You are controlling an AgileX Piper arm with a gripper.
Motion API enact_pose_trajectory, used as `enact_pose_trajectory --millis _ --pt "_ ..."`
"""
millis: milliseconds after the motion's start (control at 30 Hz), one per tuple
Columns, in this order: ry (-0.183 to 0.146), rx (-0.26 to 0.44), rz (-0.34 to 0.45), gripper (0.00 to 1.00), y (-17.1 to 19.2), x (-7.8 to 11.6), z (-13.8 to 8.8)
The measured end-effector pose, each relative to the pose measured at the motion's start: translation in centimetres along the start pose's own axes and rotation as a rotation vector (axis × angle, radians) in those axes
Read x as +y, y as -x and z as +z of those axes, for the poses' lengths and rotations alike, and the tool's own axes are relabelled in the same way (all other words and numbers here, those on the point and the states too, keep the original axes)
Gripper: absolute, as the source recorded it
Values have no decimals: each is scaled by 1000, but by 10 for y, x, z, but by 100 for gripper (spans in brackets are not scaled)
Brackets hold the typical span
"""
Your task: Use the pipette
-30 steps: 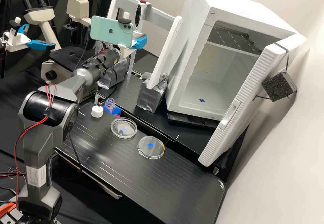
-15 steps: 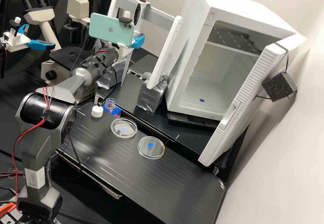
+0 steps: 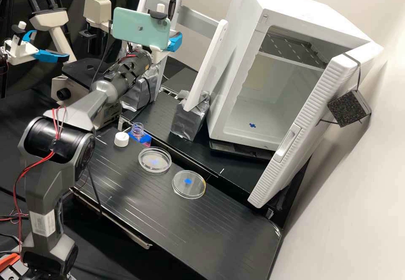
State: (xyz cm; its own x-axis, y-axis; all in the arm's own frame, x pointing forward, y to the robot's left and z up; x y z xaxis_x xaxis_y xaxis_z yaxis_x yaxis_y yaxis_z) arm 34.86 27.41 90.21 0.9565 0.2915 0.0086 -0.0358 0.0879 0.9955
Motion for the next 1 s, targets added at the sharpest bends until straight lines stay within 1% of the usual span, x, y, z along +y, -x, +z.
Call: enact_pose_trajectory --millis 133,233,267,300,333,367,433,467,500,533,567,633,667,767,867,900,967,1000 --pt "-1 3 17 0 -1 6 1" --pt "-19 4 19 0 1 9 5" --pt "-21 1 14 0 4 8 8" --pt "-33 -1 9 0 8 8 11" --pt "-53 -1 9 0 13 10 12" --pt "-60 -4 4 0 18 10 15" --pt "-83 1 11 0 29 13 17" --pt "-84 2 11 0 34 13 19" --pt "-98 11 25 0 40 16 19" --pt "-102 15 30 0 47 17 21" --pt "-118 24 41 0 53 19 21" --pt "-132 41 69 0 66 22 23" --pt "-144 52 81 0 72 24 22" --pt "-150 79 121 0 87 26 22" --pt "-158 110 147 0 101 23 20" --pt "-162 122 153 0 104 21 19" --pt "-156 132 158 0 111 15 18" --pt "-152 133 155 0 115 9 18"
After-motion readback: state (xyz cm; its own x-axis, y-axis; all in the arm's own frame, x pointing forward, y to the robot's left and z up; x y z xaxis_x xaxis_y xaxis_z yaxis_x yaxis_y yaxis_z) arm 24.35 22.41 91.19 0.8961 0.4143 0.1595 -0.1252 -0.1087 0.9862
